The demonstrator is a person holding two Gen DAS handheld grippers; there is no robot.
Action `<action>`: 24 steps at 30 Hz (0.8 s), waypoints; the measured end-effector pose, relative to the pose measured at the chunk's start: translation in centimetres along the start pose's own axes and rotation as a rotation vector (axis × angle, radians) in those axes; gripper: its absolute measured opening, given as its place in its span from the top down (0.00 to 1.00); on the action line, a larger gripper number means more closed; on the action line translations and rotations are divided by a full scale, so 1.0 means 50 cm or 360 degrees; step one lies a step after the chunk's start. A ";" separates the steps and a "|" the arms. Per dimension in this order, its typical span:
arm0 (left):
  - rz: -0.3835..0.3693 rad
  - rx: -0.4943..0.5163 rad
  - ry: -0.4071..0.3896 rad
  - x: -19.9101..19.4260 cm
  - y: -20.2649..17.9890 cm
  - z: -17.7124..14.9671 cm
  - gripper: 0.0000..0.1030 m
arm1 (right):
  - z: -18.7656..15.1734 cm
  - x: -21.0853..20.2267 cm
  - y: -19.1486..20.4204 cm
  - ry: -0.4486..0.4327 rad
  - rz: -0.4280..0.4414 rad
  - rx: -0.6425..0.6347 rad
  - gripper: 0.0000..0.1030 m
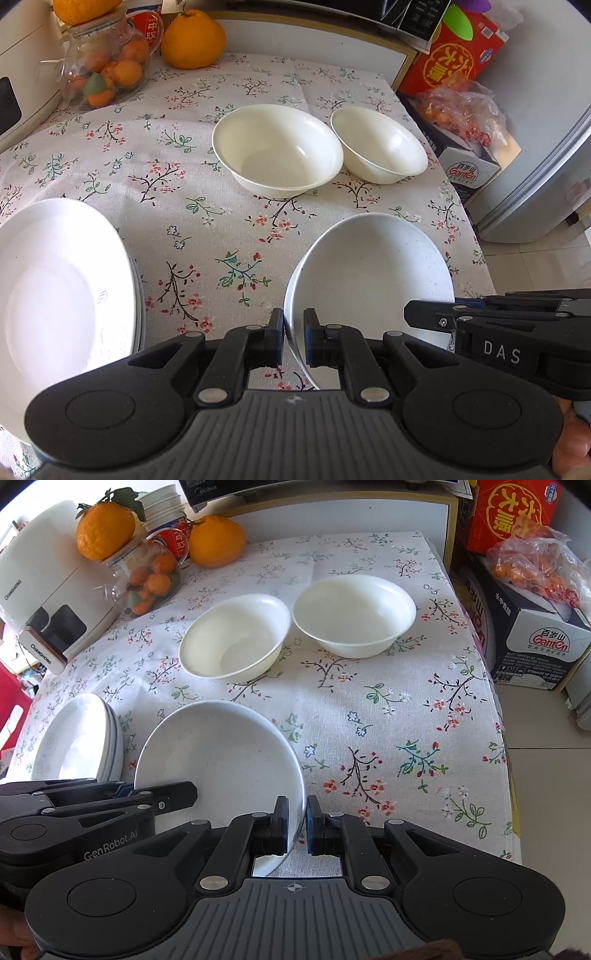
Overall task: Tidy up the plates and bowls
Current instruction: 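Carry the second white plate with both tools onto the plate stack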
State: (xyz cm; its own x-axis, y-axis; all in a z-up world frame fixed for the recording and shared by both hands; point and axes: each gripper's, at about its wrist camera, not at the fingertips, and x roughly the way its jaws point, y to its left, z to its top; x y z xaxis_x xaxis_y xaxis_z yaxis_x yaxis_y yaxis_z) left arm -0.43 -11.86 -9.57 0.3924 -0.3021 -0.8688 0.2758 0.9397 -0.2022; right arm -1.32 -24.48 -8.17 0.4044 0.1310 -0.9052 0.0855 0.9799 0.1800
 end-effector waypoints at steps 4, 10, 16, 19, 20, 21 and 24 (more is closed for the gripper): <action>0.0014 0.0012 0.0004 0.010 -0.002 -0.001 0.91 | 0.002 0.006 -0.001 0.0002 -0.0011 0.0000 0.88; 0.0032 0.0004 -0.0002 0.013 0.002 0.001 0.90 | 0.007 0.007 -0.005 -0.0013 -0.0004 0.0019 0.88; 0.0027 -0.0003 -0.0028 0.007 0.004 0.004 0.84 | 0.011 0.006 -0.006 -0.0025 0.0005 0.0041 0.87; 0.0018 -0.0006 -0.0037 0.003 0.005 0.006 0.81 | 0.012 0.002 -0.010 -0.0032 0.0014 0.0061 0.87; 0.0016 -0.0009 -0.0042 0.001 0.006 0.007 0.80 | 0.014 -0.003 -0.015 -0.0047 0.0022 0.0077 0.87; 0.0015 -0.0009 -0.0050 -0.002 0.006 0.008 0.79 | 0.015 -0.007 -0.018 -0.0060 0.0031 0.0091 0.87; 0.0024 0.0001 -0.0083 -0.012 0.008 0.012 0.78 | 0.020 -0.021 -0.032 -0.0109 0.0045 0.0147 0.86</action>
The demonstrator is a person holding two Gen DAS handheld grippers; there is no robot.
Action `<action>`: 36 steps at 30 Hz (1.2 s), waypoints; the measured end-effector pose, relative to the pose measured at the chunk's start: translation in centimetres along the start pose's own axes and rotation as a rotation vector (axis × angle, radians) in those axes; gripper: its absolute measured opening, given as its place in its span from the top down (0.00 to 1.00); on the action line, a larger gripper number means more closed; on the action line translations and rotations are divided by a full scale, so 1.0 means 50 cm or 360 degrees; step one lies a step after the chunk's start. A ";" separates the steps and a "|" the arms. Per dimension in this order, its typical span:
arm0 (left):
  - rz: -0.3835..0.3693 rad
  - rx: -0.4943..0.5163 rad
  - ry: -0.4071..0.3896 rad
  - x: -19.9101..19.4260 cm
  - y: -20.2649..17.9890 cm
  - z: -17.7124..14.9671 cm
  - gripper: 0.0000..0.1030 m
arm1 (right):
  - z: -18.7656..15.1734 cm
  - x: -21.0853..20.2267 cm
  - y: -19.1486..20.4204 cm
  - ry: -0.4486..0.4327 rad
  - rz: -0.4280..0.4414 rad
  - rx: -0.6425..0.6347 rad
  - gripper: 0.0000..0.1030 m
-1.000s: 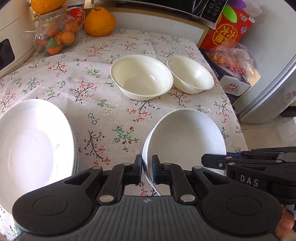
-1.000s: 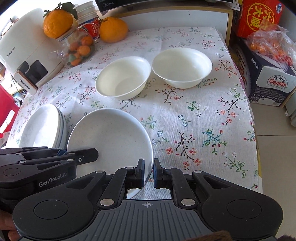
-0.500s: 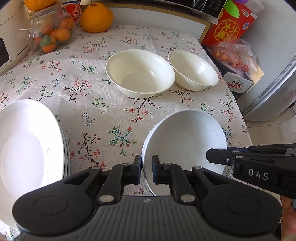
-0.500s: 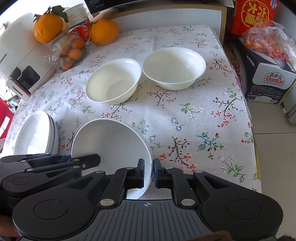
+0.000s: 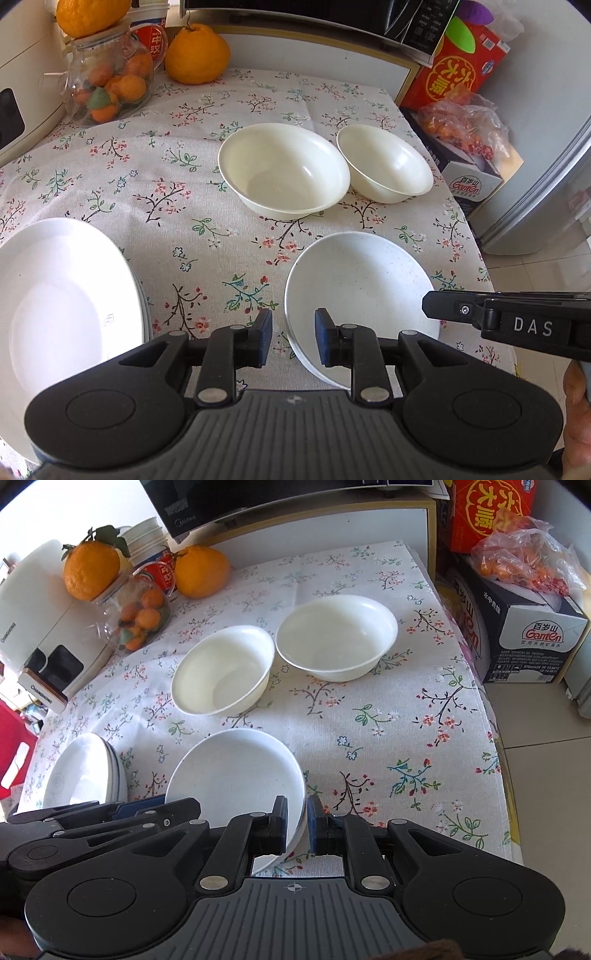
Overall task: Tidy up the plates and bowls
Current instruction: 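Carry the second white plate with both tools onto the plate stack, then open both tools to release the white plate on the stack, then move both tools toward the cream bowls on the tablecloth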
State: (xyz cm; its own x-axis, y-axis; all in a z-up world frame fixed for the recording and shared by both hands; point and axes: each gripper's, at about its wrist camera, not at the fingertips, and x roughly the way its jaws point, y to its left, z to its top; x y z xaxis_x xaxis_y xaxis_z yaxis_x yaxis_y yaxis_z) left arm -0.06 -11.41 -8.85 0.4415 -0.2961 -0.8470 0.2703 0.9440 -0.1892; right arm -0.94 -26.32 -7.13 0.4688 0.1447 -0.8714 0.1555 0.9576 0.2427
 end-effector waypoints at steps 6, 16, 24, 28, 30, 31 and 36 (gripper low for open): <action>0.0065 0.0035 -0.0073 -0.009 0.002 0.009 0.76 | 0.016 -0.009 -0.012 -0.0063 -0.0004 0.0077 0.86; 0.0129 0.0064 -0.0217 -0.023 0.018 0.046 0.56 | 0.036 -0.004 -0.010 -0.0117 0.0000 0.0154 0.76; 0.0191 0.0103 -0.0301 -0.022 0.035 0.070 0.32 | 0.060 0.004 -0.005 -0.0192 0.0024 0.0234 0.51; 0.0197 0.0066 -0.0297 -0.013 0.055 0.085 0.31 | 0.071 0.021 0.004 -0.0192 0.0033 0.0257 0.46; 0.0189 0.0038 -0.0285 -0.008 0.064 0.094 0.30 | 0.077 0.029 0.005 -0.0188 0.0041 0.0281 0.43; 0.0182 0.0030 -0.0281 -0.005 0.068 0.099 0.29 | 0.080 0.032 0.005 -0.0190 0.0042 0.0298 0.42; 0.0124 -0.0035 -0.0243 0.007 0.097 0.128 0.23 | 0.096 0.046 -0.010 -0.0191 0.0101 0.0444 0.40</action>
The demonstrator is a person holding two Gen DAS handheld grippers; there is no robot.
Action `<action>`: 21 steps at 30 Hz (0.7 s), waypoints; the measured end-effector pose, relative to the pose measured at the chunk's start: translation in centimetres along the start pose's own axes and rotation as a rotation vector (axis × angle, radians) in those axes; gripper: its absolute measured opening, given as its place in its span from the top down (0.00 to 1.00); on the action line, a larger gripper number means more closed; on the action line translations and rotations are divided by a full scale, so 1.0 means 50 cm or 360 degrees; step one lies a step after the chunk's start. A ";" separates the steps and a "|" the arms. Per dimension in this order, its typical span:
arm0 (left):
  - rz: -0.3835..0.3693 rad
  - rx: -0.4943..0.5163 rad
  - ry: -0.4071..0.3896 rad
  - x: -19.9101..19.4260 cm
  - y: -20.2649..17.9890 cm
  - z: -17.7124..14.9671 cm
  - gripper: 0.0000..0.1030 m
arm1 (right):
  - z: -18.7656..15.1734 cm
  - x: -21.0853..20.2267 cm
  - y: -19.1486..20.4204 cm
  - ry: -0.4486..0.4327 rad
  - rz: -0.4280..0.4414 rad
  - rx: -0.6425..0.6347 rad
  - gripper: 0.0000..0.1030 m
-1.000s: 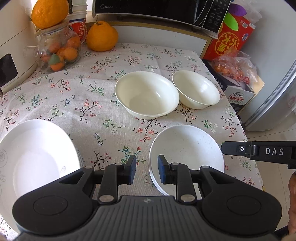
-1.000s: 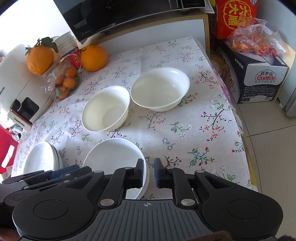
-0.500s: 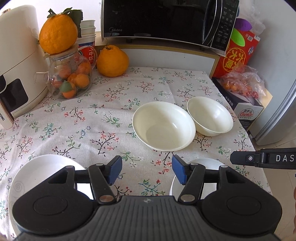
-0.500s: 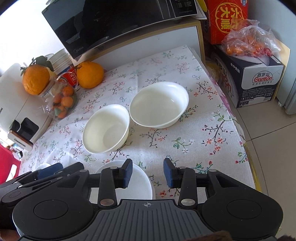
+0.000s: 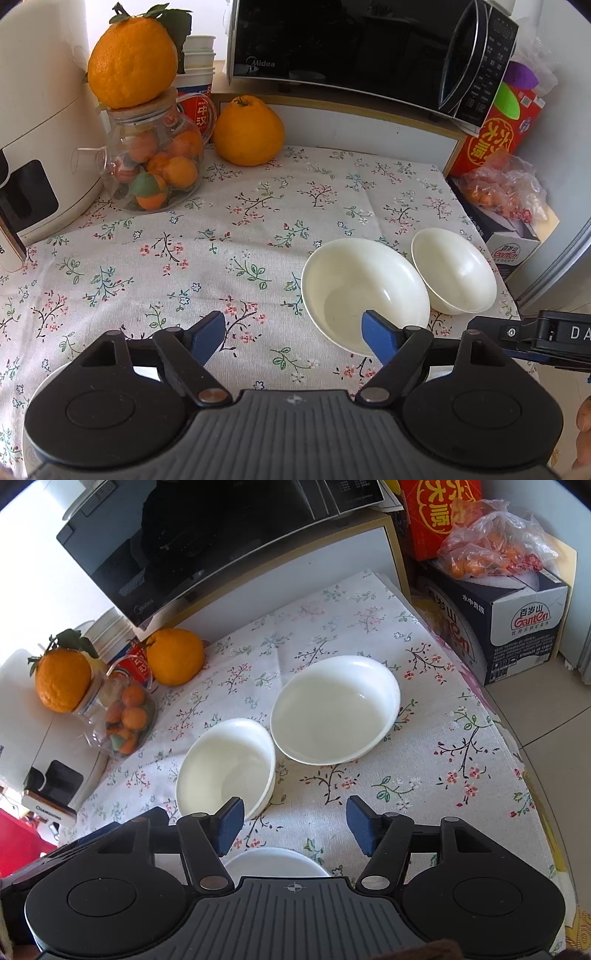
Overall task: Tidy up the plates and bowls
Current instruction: 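Move both tools toward the cream bowls on the tablecloth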
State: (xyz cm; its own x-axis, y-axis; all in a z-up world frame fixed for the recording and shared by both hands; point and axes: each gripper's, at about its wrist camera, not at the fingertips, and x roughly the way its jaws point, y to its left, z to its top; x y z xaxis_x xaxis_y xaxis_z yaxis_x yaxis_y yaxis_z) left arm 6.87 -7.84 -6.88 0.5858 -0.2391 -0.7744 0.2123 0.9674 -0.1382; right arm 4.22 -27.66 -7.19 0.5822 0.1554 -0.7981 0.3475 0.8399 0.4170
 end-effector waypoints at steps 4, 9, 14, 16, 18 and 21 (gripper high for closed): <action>-0.0035 -0.0124 0.0051 0.020 0.029 0.023 0.22 | 0.012 0.018 -0.017 0.0031 0.0048 0.0165 0.40; 0.0002 -0.0140 0.0036 0.042 0.033 0.036 0.24 | 0.018 0.032 -0.006 0.0009 0.0034 0.0173 0.40; -0.0027 -0.0115 0.0070 0.060 0.023 0.036 0.25 | 0.020 0.057 0.007 0.0033 0.0017 0.0160 0.40; -0.0025 -0.0108 0.0083 0.068 0.021 0.036 0.28 | 0.019 0.066 0.012 0.0043 0.0011 0.0154 0.40; -0.0014 -0.0109 0.0086 0.076 0.021 0.037 0.33 | 0.018 0.076 0.018 0.0058 0.0013 0.0141 0.41; -0.0009 -0.0108 0.0093 0.086 0.023 0.039 0.39 | 0.014 0.086 0.030 0.0059 0.0007 0.0104 0.46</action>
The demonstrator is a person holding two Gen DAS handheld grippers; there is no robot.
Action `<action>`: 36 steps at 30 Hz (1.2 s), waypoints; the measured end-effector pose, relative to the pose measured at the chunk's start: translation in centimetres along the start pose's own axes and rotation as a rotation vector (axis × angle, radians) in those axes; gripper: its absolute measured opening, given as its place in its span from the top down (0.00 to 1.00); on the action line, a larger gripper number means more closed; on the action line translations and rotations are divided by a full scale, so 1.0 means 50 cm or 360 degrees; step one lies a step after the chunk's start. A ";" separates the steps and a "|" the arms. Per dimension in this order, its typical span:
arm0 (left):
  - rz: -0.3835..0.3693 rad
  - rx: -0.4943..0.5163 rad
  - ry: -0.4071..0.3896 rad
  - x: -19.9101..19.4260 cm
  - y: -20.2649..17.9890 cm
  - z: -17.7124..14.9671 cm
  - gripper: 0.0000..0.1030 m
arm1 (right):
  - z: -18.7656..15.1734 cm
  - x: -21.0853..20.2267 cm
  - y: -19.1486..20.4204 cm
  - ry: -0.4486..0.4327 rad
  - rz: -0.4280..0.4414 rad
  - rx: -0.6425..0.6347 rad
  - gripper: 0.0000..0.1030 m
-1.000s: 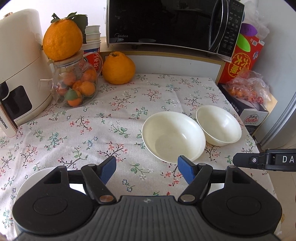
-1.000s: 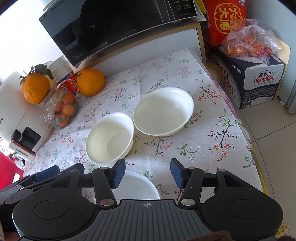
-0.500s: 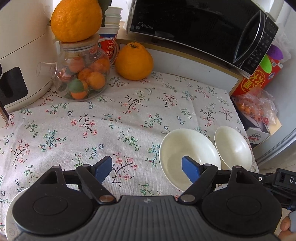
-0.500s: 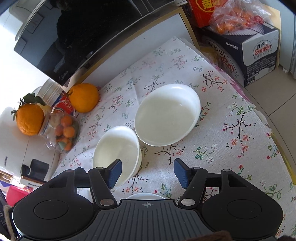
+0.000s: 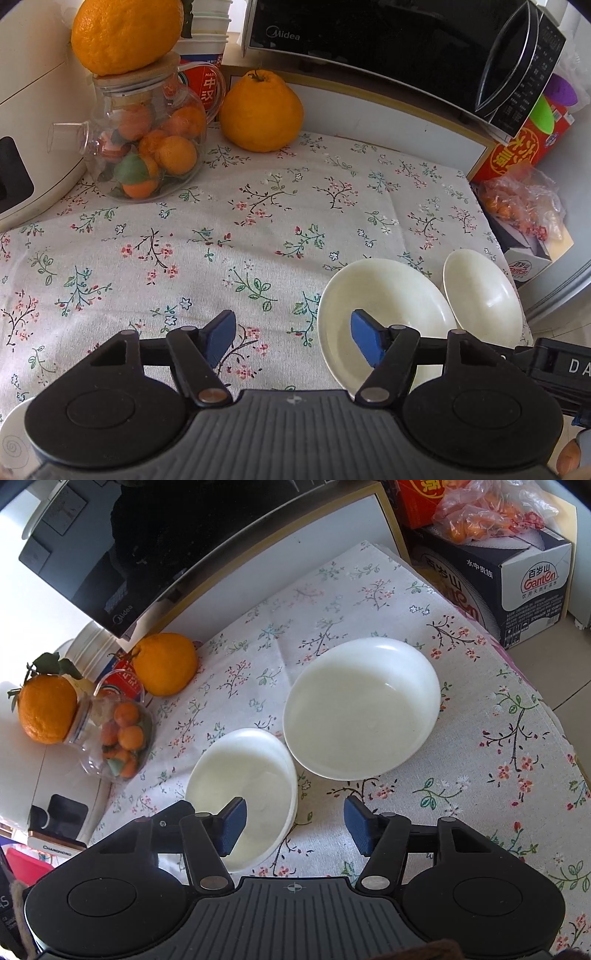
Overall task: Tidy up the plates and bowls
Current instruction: 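Move both tools toward the cream bowls on the tablecloth, then close the left tool on a cream bowl rim while the right tool grips it too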
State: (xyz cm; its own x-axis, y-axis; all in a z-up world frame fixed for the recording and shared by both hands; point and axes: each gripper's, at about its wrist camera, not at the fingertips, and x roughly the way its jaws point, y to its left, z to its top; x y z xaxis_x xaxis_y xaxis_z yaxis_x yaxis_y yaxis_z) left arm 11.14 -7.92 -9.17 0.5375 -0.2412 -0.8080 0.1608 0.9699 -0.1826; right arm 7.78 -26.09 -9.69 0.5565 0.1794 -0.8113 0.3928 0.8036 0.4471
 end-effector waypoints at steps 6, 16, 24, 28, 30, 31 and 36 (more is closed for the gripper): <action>-0.0008 -0.0010 0.0012 0.013 0.003 0.004 0.53 | -0.004 0.020 0.008 0.0020 -0.0003 -0.0029 0.64; -0.0040 0.0002 0.0048 0.033 -0.002 -0.003 0.68 | -0.013 0.055 0.023 0.0056 -0.0081 -0.0110 0.78; -0.0074 0.0013 0.0050 0.036 -0.006 -0.005 0.83 | -0.021 0.064 0.037 0.0069 -0.0092 -0.0171 0.88; -0.0094 0.0029 0.0062 0.036 -0.011 -0.006 0.91 | -0.022 0.063 0.038 0.0067 -0.0089 -0.0179 0.89; -0.0094 0.0030 0.0059 0.034 -0.012 -0.008 0.92 | -0.022 0.061 0.039 0.0063 -0.0089 -0.0183 0.89; -0.0092 0.0026 0.0053 0.032 -0.013 -0.008 0.93 | -0.023 0.060 0.040 0.0059 -0.0088 -0.0188 0.89; -0.0095 0.0021 0.0026 0.017 -0.013 -0.010 0.93 | -0.025 0.049 0.044 0.0035 -0.0075 -0.0210 0.89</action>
State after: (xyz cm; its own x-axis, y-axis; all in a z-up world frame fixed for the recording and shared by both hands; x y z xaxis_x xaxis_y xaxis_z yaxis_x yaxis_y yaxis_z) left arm 11.07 -8.77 -10.04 0.5130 -0.2979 -0.8051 0.2030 0.9533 -0.2234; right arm 9.11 -23.19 -11.18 0.5227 0.1508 -0.8390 0.3176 0.8789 0.3558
